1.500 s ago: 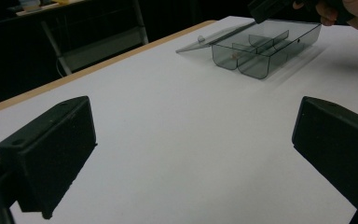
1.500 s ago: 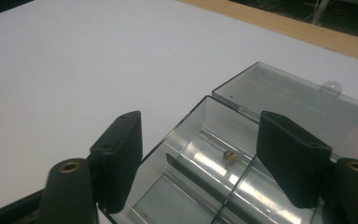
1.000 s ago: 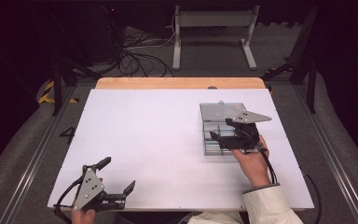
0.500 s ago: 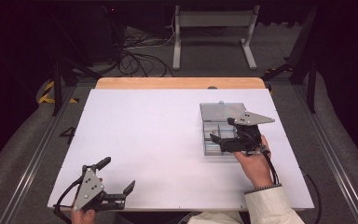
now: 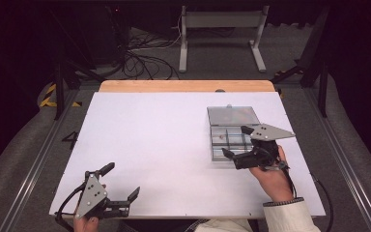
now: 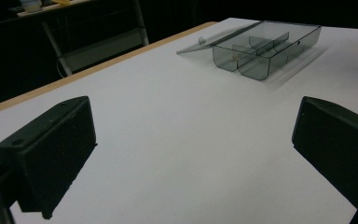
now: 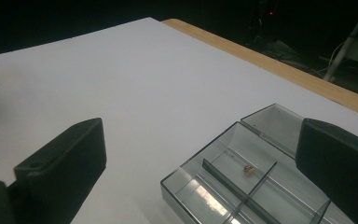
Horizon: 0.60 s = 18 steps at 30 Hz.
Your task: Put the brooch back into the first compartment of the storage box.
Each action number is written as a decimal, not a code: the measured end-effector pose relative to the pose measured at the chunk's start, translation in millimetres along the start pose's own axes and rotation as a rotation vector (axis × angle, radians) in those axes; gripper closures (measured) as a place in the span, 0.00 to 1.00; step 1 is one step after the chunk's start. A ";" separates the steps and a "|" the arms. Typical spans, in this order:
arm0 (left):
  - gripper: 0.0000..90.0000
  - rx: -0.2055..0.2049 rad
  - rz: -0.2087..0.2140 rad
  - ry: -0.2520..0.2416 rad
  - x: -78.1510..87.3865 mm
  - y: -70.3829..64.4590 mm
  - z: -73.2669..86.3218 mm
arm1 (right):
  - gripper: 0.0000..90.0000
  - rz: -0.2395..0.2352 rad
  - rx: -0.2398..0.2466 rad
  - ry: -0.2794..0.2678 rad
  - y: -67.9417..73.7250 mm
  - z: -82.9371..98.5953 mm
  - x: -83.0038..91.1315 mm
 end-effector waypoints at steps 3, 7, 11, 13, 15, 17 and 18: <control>0.00 0.000 -0.001 0.001 0.3 0.1 0.1 | 0.03 -0.005 0.001 -0.002 3.1 1.6 4.8; 0.00 0.002 0.001 0.001 0.2 -0.1 0.2 | 0.03 -0.015 0.009 -0.012 6.5 4.6 10.8; 0.00 0.000 0.000 0.001 0.3 0.0 0.0 | 0.03 -0.029 0.018 -0.023 11.1 8.4 16.5; 0.00 -0.001 0.000 0.002 0.2 0.1 0.1 | 0.03 -0.039 0.026 -0.031 14.5 10.7 18.5; 0.00 0.000 0.000 -0.001 -0.1 -0.3 -0.1 | 0.03 -0.043 0.035 -0.025 17.3 13.8 19.7; 0.00 -0.001 0.001 -0.001 -0.1 -0.4 -0.2 | 0.03 -0.047 0.037 -0.020 19.3 16.4 20.6; 0.00 -0.001 0.000 -0.002 -0.1 -0.3 -0.2 | 0.03 -0.046 0.041 -0.021 19.8 17.5 21.0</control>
Point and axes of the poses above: each handheld gripper's, and its own axes: x roughly backward along the jaws, z roughly out of its underside, y roughly to its left, the point moved 9 cm from there along -x, roughly forward along the jaws, and after that the axes turned 9 degrees about x, right-handed, at the moved point
